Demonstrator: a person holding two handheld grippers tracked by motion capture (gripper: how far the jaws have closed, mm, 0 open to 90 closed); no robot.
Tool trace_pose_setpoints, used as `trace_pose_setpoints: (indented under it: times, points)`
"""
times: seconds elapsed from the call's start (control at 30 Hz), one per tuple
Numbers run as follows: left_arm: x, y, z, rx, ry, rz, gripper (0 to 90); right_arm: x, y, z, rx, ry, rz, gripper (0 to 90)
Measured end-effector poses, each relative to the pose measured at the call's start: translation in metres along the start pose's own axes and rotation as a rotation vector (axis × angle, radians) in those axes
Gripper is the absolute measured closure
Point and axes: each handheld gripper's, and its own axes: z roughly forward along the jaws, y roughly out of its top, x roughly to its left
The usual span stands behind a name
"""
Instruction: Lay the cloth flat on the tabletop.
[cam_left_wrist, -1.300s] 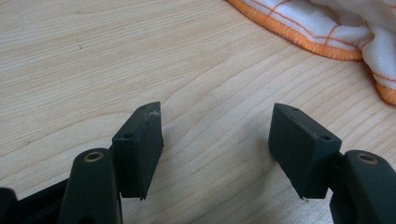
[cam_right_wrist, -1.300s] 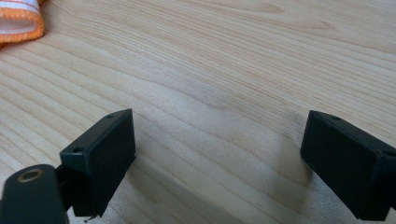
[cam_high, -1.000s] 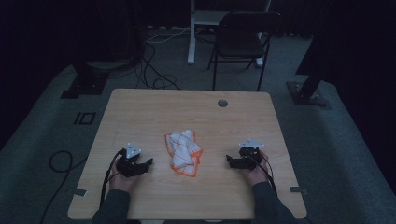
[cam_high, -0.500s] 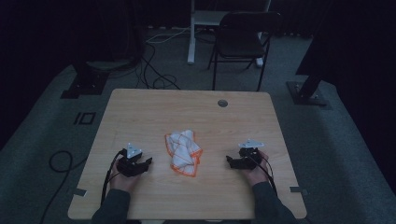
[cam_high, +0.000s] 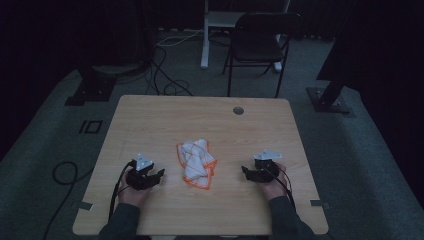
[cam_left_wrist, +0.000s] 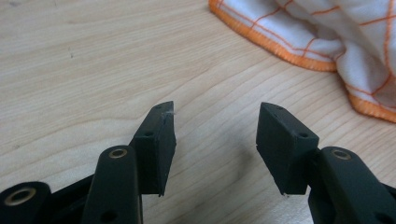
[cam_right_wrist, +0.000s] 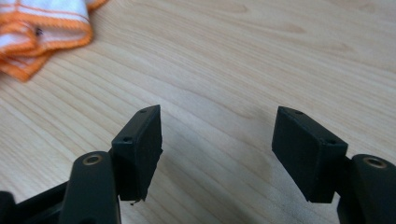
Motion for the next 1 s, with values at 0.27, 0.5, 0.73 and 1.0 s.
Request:
trace_pose_setpoints:
  times: [0.27, 0.5, 0.73, 1.0]
  points:
    - [-0.006, 0.001, -0.001, -0.013, -0.016, 0.006, 48.1, 0.007, 0.006, -0.009, -0.022, 0.026, -0.014, 45.0]
    - [-0.014, 0.006, -0.002, -0.014, -0.027, 0.034, 48.2, 0.016, 0.01, -0.009, -0.027, 0.053, -0.044, 48.5]
    - [-0.019, 0.01, -0.005, -0.028, -0.033, 0.051, 48.2, 0.024, 0.013, -0.009, -0.035, 0.071, -0.07, 52.8]
    - [-0.022, 0.012, -0.006, -0.035, -0.055, 0.054, 48.0, 0.032, 0.018, -0.009, -0.04, 0.088, -0.088, 56.6]
